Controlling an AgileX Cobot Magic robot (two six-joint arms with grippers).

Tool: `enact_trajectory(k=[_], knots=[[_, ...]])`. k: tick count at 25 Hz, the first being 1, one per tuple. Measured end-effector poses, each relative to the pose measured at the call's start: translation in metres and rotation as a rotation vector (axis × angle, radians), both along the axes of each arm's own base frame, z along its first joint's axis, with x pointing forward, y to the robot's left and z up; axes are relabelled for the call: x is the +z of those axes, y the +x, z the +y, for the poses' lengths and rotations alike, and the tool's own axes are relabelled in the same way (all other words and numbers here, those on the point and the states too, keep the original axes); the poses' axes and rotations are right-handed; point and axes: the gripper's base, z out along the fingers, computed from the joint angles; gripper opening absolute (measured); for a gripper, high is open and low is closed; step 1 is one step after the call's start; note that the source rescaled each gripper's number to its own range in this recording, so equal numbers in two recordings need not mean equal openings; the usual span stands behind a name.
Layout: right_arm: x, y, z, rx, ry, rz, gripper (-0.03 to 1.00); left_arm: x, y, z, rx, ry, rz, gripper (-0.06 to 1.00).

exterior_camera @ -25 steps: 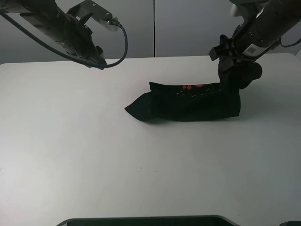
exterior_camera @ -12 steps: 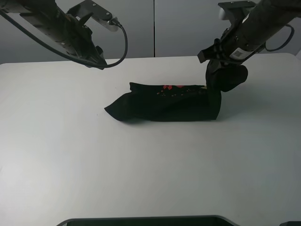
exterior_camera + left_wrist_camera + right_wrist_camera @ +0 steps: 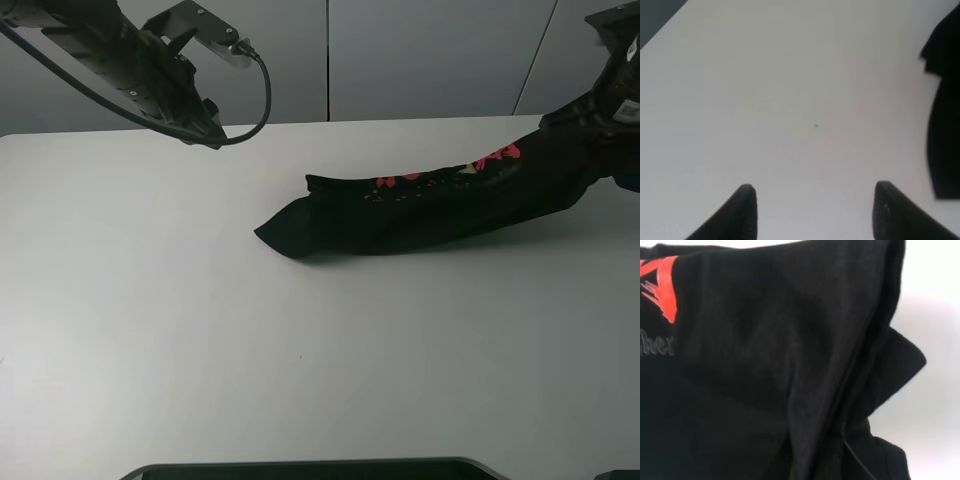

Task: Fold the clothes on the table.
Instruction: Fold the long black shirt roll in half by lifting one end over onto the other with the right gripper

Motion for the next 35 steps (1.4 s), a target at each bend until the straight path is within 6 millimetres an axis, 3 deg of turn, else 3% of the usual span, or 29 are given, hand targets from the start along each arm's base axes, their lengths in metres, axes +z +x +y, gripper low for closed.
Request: enact_trajectory(k=[4,8,11,14,23,27,35], knots=[[0.026,0.001,-0.026,-0.043,-0.030,-0.030,0.07,0.000,0.000,0.000,-0.001,0.002,-0.001,0.77],[0.068,-0.008,-0.021,-0.002,0.006,-0.130,0.07,0.000,0.000,0.000,-0.001,0.002,-0.001,0.77],[0.086,-0.018,-0.005,0.066,0.167,-0.176,0.07,0.000,0.000,0.000,-0.001,0.001,-0.003,0.77],[0.089,-0.019,0.021,0.164,0.295,-0.180,0.07,0.000,0.000,0.000,0.000,0.000,-0.004,0.77],[0.089,-0.022,0.094,0.348,0.391,-0.179,0.07,0.000,0.000,0.000,0.000,0.000,-0.005,0.77],[0.062,-0.014,0.106,0.339,0.424,-0.125,0.07,0.012,-0.003,0.001,-0.002,-0.007,-0.022,0.77],[-0.028,0.011,0.113,0.268,0.439,0.050,0.07,0.067,-0.020,0.008,-0.001,-0.063,-0.151,0.77]])
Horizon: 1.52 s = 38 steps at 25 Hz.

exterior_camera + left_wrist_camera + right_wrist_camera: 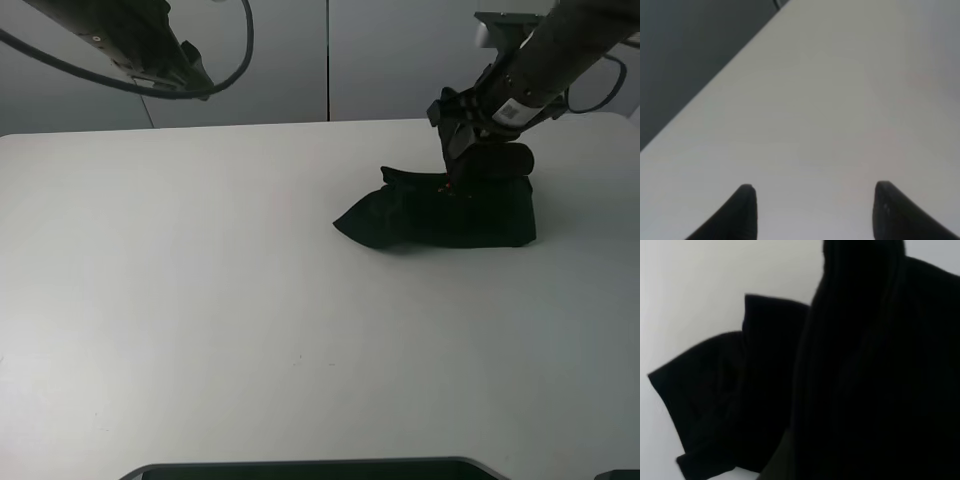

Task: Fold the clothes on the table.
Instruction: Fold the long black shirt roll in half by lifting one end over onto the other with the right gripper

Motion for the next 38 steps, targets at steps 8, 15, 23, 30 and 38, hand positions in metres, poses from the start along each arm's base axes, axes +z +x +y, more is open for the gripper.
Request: enact_trajectory(k=[8,15,23,30,38], knots=[[-0.034,0.000,0.030,0.068,0.101,0.089,0.07,0.028,-0.008,0.004,0.004,-0.038,-0.097,0.78],[-0.032,-0.010,0.065,0.154,0.123,0.056,0.12,0.028,-0.008,0.004,0.005,-0.040,-0.103,0.78],[-0.029,-0.014,0.081,0.281,0.173,0.008,0.96,0.028,-0.008,0.004,0.005,-0.040,-0.103,0.78],[0.012,-0.016,0.073,0.328,0.125,-0.148,0.88,0.028,-0.008,0.004,0.004,-0.037,-0.096,0.78],[0.015,-0.013,0.019,0.196,-0.200,-0.074,0.01,0.026,-0.010,0.004,0.002,-0.030,-0.076,0.78]])
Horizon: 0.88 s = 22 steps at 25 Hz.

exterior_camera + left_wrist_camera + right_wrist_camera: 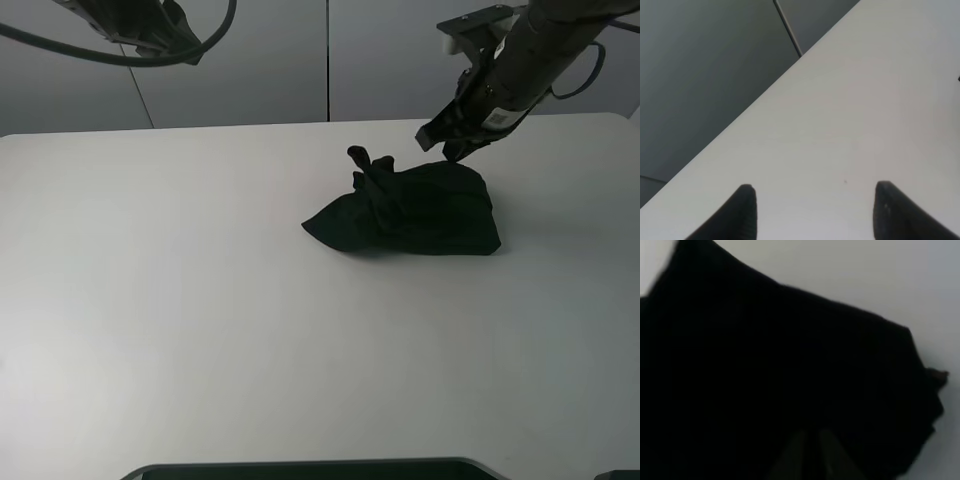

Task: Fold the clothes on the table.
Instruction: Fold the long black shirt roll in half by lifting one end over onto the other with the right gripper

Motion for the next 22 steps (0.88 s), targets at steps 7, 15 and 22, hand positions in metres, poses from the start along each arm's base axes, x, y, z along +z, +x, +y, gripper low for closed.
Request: enact_trajectory(k=[7,15,22], knots=[[-0.025,-0.004,-0.003,-0.081,-0.016,0.090,0.00,0.024,-0.012,0.005,-0.001,-0.020,-0.056,0.78],[-0.051,-0.010,0.036,-0.032,0.189,0.125,0.00,0.075,-0.044,0.020,-0.006,-0.044,-0.211,0.78],[-0.051,-0.030,0.089,0.049,0.280,0.104,0.00,0.118,-0.081,0.036,-0.004,-0.074,-0.353,0.78]])
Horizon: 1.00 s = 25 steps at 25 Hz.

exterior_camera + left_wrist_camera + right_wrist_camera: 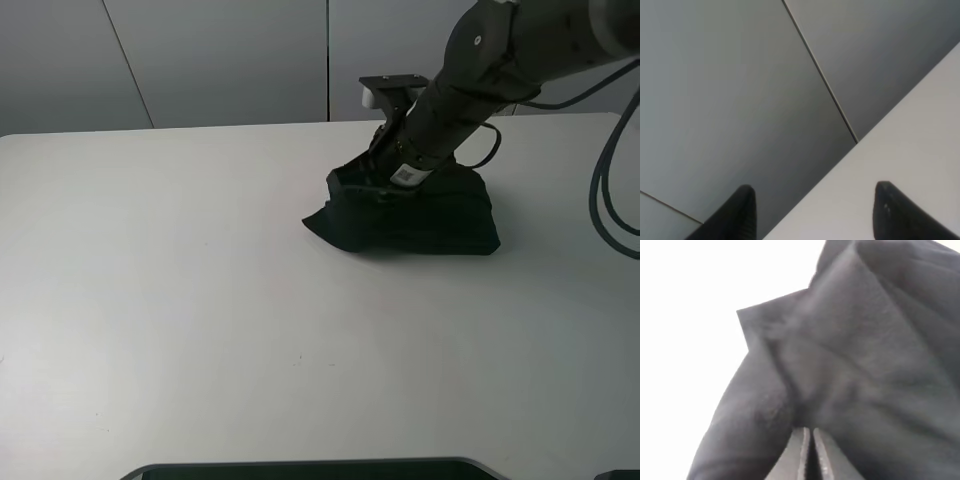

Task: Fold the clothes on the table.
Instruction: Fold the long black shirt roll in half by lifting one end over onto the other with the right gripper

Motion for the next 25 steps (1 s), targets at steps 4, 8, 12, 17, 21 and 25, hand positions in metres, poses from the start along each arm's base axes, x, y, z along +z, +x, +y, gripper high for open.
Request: enact_trajectory(k=[4,8,12,17,21,25], knots=[[-0.022,-0.007,0.018,0.026,0.011,0.043,0.00,0.019,-0.020,0.008,0.000,-0.026,-0.063,0.79],[-0.041,-0.011,0.027,0.066,0.016,0.069,0.00,0.030,-0.033,0.013,0.000,-0.043,-0.106,0.79],[-0.023,-0.011,0.034,0.110,0.095,0.011,0.00,0.034,-0.038,0.015,0.000,-0.049,-0.121,0.79],[0.033,-0.013,0.032,0.154,0.167,-0.164,0.00,0.033,-0.038,0.016,0.000,-0.043,-0.112,0.79],[0.049,-0.013,0.020,0.128,0.109,-0.203,0.00,0.032,-0.039,0.016,-0.001,-0.038,-0.100,0.79],[0.039,-0.006,-0.006,0.034,-0.048,-0.127,0.00,0.031,-0.039,0.016,-0.002,-0.033,-0.092,0.79]])
